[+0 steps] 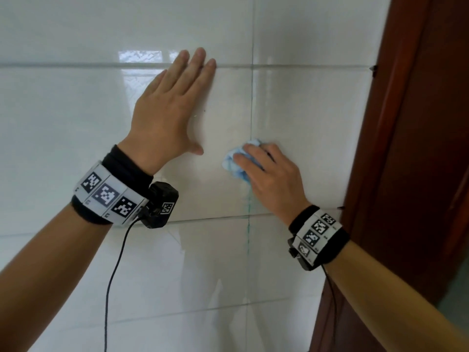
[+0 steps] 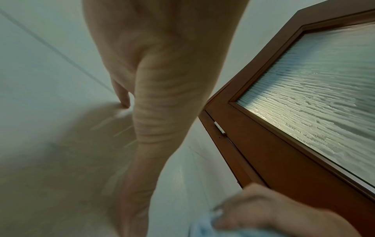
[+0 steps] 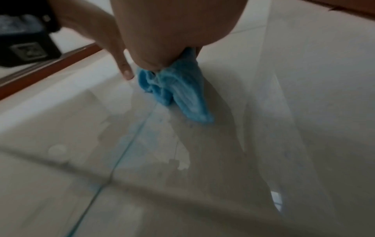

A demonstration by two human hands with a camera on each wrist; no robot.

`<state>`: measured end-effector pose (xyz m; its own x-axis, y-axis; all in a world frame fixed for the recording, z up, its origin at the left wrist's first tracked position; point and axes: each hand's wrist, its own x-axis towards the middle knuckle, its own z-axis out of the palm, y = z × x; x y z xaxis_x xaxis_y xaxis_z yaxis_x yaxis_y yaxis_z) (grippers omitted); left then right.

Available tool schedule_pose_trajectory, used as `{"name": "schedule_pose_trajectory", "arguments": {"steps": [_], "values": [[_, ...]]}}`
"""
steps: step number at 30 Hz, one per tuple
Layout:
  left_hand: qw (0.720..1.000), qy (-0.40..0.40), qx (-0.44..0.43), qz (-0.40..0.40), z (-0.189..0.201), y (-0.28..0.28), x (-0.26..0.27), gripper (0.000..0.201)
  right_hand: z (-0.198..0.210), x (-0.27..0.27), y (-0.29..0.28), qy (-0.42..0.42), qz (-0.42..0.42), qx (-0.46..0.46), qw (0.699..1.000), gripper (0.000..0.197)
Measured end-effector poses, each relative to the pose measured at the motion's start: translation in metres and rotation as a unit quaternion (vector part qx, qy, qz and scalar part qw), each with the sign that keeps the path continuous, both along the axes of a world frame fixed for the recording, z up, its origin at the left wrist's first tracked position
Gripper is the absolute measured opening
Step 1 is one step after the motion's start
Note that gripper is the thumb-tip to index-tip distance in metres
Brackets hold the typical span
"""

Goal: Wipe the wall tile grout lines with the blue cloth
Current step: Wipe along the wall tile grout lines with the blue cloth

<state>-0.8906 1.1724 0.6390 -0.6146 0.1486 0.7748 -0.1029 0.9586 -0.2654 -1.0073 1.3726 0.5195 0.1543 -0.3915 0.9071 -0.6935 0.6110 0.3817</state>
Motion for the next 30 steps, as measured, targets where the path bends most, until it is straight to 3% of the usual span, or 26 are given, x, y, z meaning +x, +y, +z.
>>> {"name": "schedule_pose_trajectory", "arguments": {"steps": [6, 9, 13, 18, 21, 25, 30], "values": [[1.000, 0.000, -0.002, 0.007, -0.003, -0.002, -0.003, 0.158, 0.089, 0.002, -0.004, -0.067, -0.023, -0.158, 0.985, 0.028], [1.000, 0.001, -0.001, 0.006, -0.003, -0.001, -0.004, 0.158, 0.103, 0.001, -0.011, -0.084, -0.006, -0.209, 0.974, 0.024], [1.000, 0.004, 0.001, 0.003, -0.003, -0.001, -0.004, 0.159, 0.067, 0.006, -0.020, -0.096, 0.015, -0.226, 0.969, 0.026], [1.000, 0.002, 0.003, -0.001, -0.003, 0.001, -0.004, 0.158, -0.029, 0.010, -0.013, -0.077, 0.015, -0.100, 0.992, 0.030], [1.000, 0.006, 0.003, -0.003, -0.003, -0.001, -0.002, 0.159, -0.041, 0.006, -0.005, -0.064, 0.005, -0.048, 0.997, 0.035], [1.000, 0.002, 0.002, -0.002, -0.003, 0.000, -0.003, 0.159, -0.002, 0.011, 0.002, -0.076, -0.012, -0.051, 0.996, 0.024], [1.000, 0.004, 0.001, 0.003, -0.004, 0.000, -0.003, 0.158, 0.101, 0.010, -0.001, -0.107, -0.037, -0.142, 0.983, 0.024]]}}
